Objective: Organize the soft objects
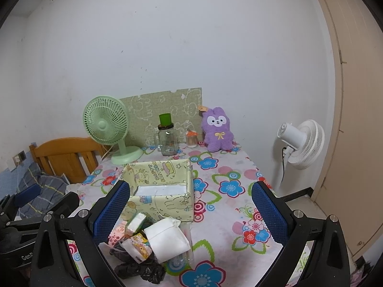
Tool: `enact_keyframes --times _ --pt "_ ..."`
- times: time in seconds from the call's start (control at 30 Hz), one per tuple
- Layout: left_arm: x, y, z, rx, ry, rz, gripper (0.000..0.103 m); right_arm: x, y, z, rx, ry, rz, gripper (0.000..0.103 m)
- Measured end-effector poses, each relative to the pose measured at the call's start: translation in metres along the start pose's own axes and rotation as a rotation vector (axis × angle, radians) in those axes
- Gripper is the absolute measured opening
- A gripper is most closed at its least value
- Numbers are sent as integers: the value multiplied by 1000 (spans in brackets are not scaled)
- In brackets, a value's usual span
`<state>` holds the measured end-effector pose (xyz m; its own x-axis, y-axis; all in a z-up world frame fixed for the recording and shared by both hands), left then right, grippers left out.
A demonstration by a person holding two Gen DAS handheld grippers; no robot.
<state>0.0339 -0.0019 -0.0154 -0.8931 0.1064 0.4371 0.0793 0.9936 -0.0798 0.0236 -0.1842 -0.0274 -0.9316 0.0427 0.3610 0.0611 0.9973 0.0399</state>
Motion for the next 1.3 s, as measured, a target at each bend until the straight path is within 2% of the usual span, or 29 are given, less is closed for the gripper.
enact_keyframes --times 0.37,0.7,1.3 --pt "-17 -3 9 -14 33 3 100 -15 6 6 5 29 -15 102" --pt "-47 -7 26 -23 91 8 98 -46 15 25 8 96 -40 102" --pt "-123 -8 64 -24 279 26 86 -118 30 69 17 274 -90 98"
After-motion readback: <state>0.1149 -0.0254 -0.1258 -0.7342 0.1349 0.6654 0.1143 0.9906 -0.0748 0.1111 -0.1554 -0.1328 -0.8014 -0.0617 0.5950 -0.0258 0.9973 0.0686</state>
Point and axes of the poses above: each gripper's, at about its wrist camera, not at the fingertips, and x roughly against the way its jaws point, y to its left, z to its underside, the point moved 3 cm from there along -x, roughly the way its jaws point, and after that the axes turned 5 degrees about z, right-handed, at the moved point
